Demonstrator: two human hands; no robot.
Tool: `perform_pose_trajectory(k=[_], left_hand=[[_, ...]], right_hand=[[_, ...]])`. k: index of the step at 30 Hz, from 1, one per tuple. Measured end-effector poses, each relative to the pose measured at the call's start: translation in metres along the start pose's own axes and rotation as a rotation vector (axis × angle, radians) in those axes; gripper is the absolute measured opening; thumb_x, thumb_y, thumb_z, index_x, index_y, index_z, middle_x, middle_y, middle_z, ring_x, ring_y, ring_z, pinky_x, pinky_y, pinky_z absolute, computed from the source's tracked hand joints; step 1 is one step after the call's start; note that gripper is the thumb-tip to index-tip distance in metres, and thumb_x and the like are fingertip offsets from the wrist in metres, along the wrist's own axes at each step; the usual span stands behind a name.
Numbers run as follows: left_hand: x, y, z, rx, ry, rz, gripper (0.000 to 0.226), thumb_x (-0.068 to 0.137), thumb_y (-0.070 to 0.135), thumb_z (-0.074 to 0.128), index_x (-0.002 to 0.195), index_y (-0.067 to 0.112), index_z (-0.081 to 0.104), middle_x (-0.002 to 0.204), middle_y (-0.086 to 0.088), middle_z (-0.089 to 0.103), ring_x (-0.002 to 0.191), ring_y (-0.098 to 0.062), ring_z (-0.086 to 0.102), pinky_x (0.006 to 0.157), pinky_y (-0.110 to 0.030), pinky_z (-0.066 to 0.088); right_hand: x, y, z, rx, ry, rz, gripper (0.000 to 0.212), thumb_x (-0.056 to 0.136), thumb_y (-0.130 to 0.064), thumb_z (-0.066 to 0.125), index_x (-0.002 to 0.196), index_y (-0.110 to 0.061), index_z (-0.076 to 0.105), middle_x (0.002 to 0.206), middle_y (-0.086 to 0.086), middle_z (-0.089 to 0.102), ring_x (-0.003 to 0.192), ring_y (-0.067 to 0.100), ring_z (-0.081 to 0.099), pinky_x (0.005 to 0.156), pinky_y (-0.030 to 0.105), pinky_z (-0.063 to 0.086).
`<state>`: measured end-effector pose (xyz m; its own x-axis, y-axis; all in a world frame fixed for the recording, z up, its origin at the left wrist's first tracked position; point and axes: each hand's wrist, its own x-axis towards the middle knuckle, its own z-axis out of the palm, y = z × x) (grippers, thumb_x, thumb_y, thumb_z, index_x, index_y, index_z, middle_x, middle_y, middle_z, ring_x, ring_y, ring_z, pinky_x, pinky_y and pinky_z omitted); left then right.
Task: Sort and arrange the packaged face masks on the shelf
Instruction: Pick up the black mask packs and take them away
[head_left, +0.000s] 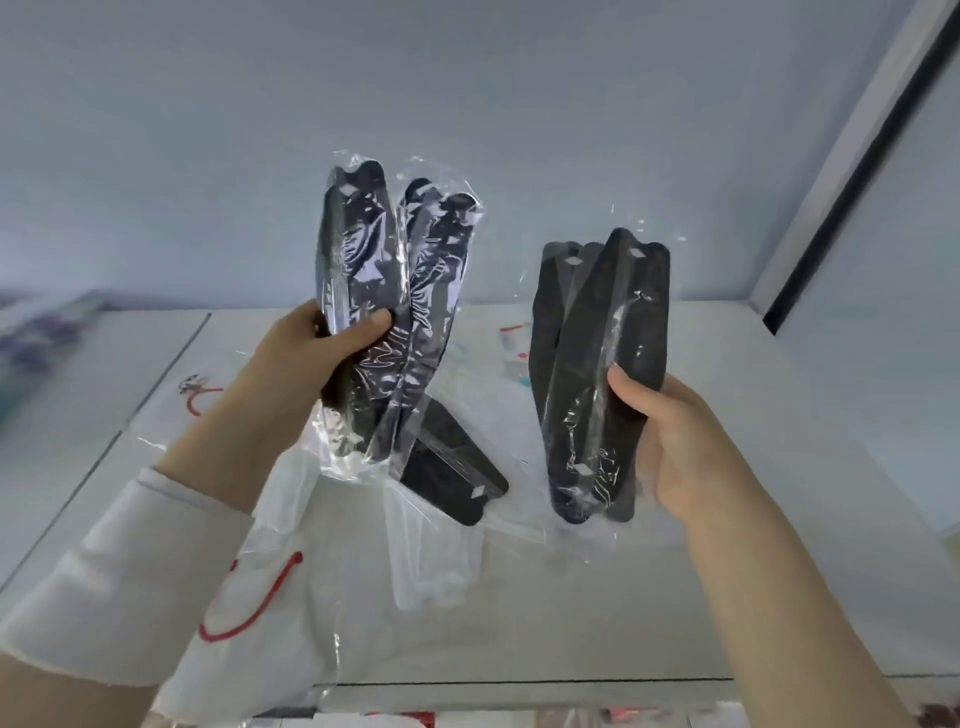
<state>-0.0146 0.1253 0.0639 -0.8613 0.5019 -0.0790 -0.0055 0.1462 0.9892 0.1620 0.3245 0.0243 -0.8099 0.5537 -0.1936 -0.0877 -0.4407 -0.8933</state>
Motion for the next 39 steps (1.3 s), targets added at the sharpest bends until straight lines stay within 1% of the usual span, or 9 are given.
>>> perform_pose_trajectory(k=[8,12,15,19,22,28,32,34,39], left_hand=[[-0.03,-0.011,0.039,-0.503,-0.148,-0.234,0.027,0.089,0.021,0.058,0.107,0.001,0.06,0.088,-0.013,0.063,0.076,-0.023,0.062,0.063,-0.031,0.056],[-0.041,-0.02,0.056,-0.488,-0.011,-0.167,0.011,0.093,0.006,0.052,0.099,-0.002,0.056,0.084,-0.014,0.061,0.077,-0.023,0.062,0.076,-0.032,0.052],[-0.044,-0.02,0.058,-0.488,-0.078,-0.112,0.021,0.097,0.012,0.047,0.103,-0.001,0.061,0.084,-0.008,0.069,0.081,-0.018,0.066,0.076,-0.026,0.053],[-0.027,-0.031,0.019,0.402,-0.069,0.203,0.041,0.098,0.025,0.047,0.139,0.021,0.044,0.134,0.006,0.051,0.125,-0.007,0.045,0.104,-0.018,0.031],[-0.008,-0.046,-0.002,0.988,-0.358,0.411,0.057,0.092,0.023,0.058,0.144,0.02,0.035,0.155,0.006,0.024,0.144,-0.009,0.011,0.112,-0.023,0.013],[0.007,-0.057,-0.007,1.118,-0.337,0.491,0.064,0.072,0.037,0.078,0.13,0.026,0.054,0.124,0.006,0.054,0.117,-0.013,0.042,0.1,-0.023,0.029],[0.005,-0.04,-0.011,0.948,-0.197,0.547,0.027,0.069,0.023,0.081,0.09,0.024,0.064,0.086,0.006,0.054,0.089,-0.019,0.054,0.084,-0.034,0.045],[0.001,-0.024,-0.011,0.78,-0.048,0.493,0.02,0.075,0.022,0.076,0.075,0.026,0.056,0.077,0.011,0.056,0.076,-0.013,0.056,0.072,-0.025,0.045],[-0.017,-0.002,0.012,0.065,-0.105,0.315,0.016,0.085,0.012,0.066,0.081,0.019,0.052,0.077,-0.002,0.064,0.065,-0.013,0.058,0.063,-0.023,0.047]], right_hand=[[-0.011,0.023,0.054,-0.147,-0.036,-0.099,0.021,0.087,-0.011,0.06,0.101,-0.026,0.064,0.086,-0.021,0.071,0.085,-0.008,0.063,0.083,0.02,0.042],[-0.016,0.035,0.068,-0.311,-0.094,-0.141,0.044,0.077,-0.047,0.061,0.117,-0.028,0.057,0.104,-0.021,0.065,0.105,-0.003,0.058,0.093,0.019,0.043],[-0.014,0.041,0.071,-0.477,-0.091,-0.251,0.033,0.084,-0.027,0.065,0.115,-0.029,0.056,0.105,-0.016,0.066,0.1,0.0,0.062,0.088,0.021,0.048],[-0.004,0.03,0.045,-0.29,0.081,-0.262,0.024,0.087,-0.007,0.06,0.109,-0.016,0.062,0.096,-0.007,0.071,0.095,0.013,0.066,0.088,0.03,0.049],[-0.003,0.015,0.022,-0.184,0.184,-0.205,0.026,0.089,-0.004,0.057,0.114,-0.005,0.06,0.089,-0.007,0.072,0.087,0.009,0.067,0.084,0.024,0.052],[-0.009,0.012,-0.002,-0.128,0.26,-0.087,0.029,0.091,-0.009,0.055,0.12,-0.007,0.06,0.107,0.003,0.067,0.1,0.02,0.063,0.093,0.041,0.048],[-0.012,0.014,-0.007,-0.101,0.289,-0.097,0.027,0.091,-0.009,0.055,0.117,-0.011,0.06,0.111,0.004,0.067,0.107,0.023,0.061,0.097,0.045,0.046],[-0.013,0.016,-0.007,-0.089,0.285,-0.096,0.028,0.091,-0.009,0.055,0.118,-0.011,0.06,0.112,0.004,0.067,0.107,0.022,0.062,0.097,0.045,0.046],[-0.014,0.027,0.012,-0.108,0.185,-0.111,0.021,0.091,-0.005,0.054,0.107,-0.015,0.062,0.091,-0.006,0.073,0.085,0.009,0.069,0.076,0.026,0.054]])
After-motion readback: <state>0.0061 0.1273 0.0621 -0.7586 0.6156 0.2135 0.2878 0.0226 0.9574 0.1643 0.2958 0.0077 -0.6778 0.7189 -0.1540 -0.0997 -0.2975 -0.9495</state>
